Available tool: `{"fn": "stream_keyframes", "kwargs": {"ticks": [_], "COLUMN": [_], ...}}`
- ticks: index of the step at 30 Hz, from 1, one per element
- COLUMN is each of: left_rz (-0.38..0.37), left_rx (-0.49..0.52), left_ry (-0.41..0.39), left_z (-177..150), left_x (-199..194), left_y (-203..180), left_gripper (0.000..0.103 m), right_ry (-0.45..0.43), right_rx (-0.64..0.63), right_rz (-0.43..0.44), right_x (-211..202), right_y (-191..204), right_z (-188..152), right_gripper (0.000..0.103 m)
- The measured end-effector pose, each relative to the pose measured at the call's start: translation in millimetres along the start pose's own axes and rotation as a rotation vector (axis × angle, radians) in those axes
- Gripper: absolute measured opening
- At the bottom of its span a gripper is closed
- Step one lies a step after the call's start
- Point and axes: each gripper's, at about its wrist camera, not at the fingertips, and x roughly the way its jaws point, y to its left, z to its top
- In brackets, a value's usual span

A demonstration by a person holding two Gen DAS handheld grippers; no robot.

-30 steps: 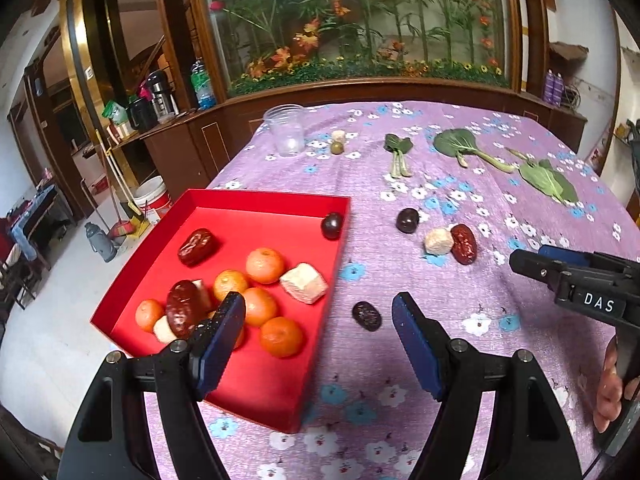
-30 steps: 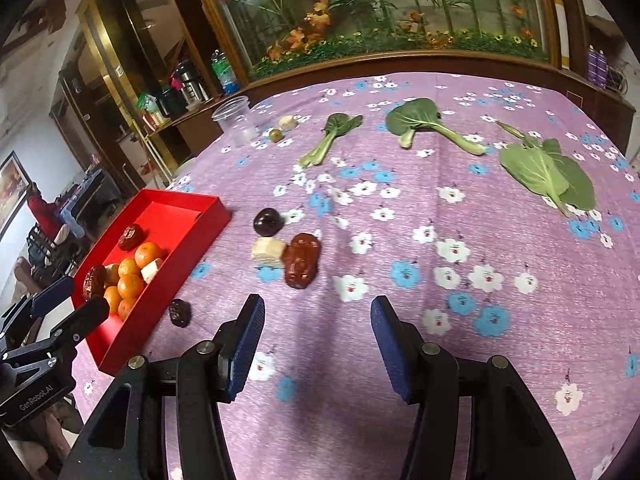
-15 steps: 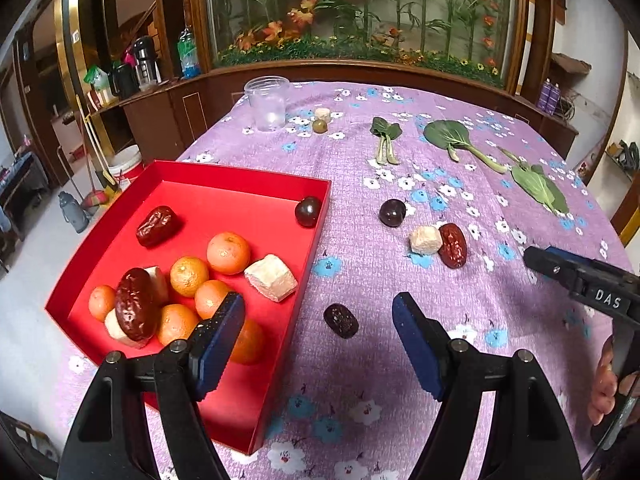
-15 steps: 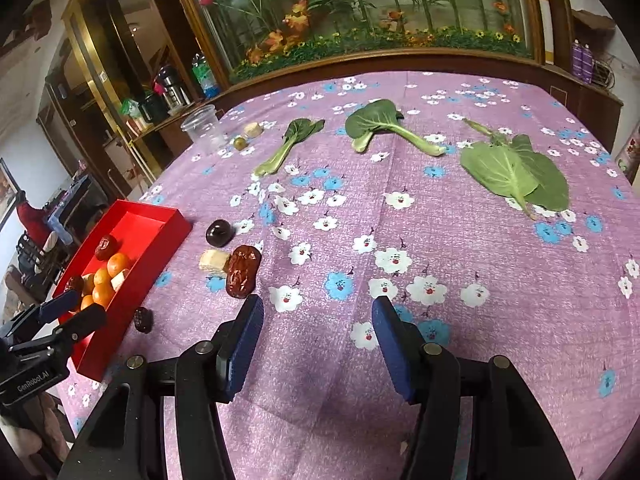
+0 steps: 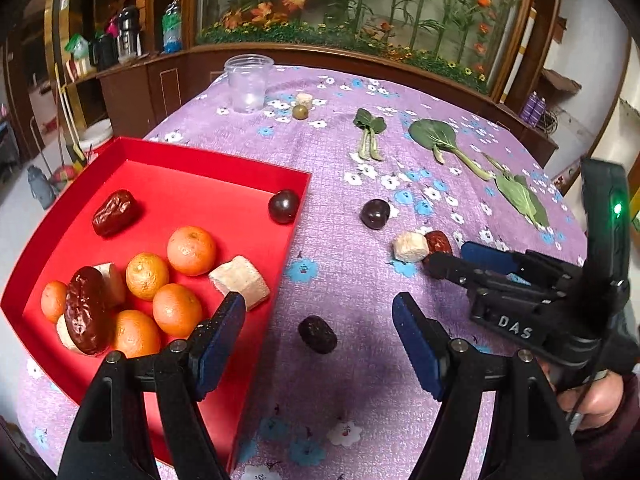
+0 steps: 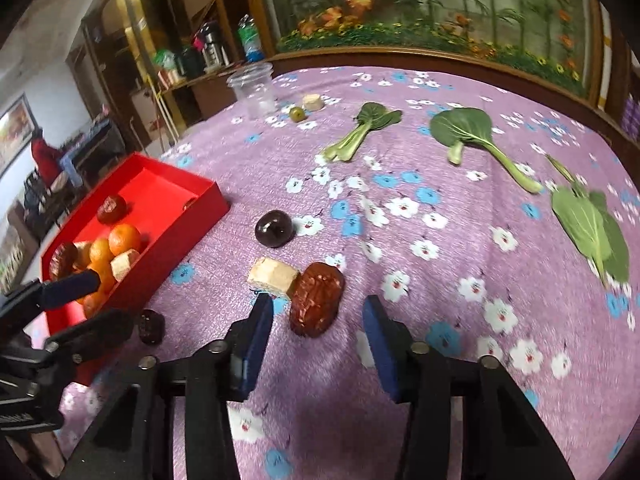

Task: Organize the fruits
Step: 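Grasp a white yam cube with the left gripper while the right gripper grasps a wrinkled red date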

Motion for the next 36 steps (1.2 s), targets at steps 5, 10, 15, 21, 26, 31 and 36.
{"fn": "stream_keyframes", "kwargs": {"ticks": [5, 10, 15, 21, 26, 31, 36], "left_rz": [0.009, -0.017, -0.075, -0.121, -0.167, -0.218, -0.204], "left_rx": [0.004, 0.033, 0.053, 0.086, 0.116, 0.095, 0.105], "left_ry": [-0.006, -0.014, 0.007, 0.065, 0.102, 0.115, 0.099], "left_z": [3, 15, 30, 31, 31, 34, 34], "left_x": [2, 7, 24, 56, 76, 88, 90], "left_y": [1, -14, -32, -52, -62, -61, -64], "left_gripper": [0.075, 0.075, 0.075, 0.073, 0.046, 0.035, 0.032], "right_ry": [0.012, 0.016, 0.014, -0.013, -0.017, -0.02, -0.031], "right_rx": [-0.006, -0.013, -0.018, 0.025, 0.039, 0.043, 0.029], "right_rz": [-0.005, -0.006, -0.021, -0.052, -0.084, -0.071, -0.065], "right_x": [9, 14, 13, -4, -6, -7, -4], "right_y": [-2, 0, -2, -20, -33, -35, -33], "right_z": [-1, 0, -1, -7, -10, -11, -9], "right_gripper": [0.05, 0.05, 0.029, 0.029, 0.029, 0.029, 0.03]}}
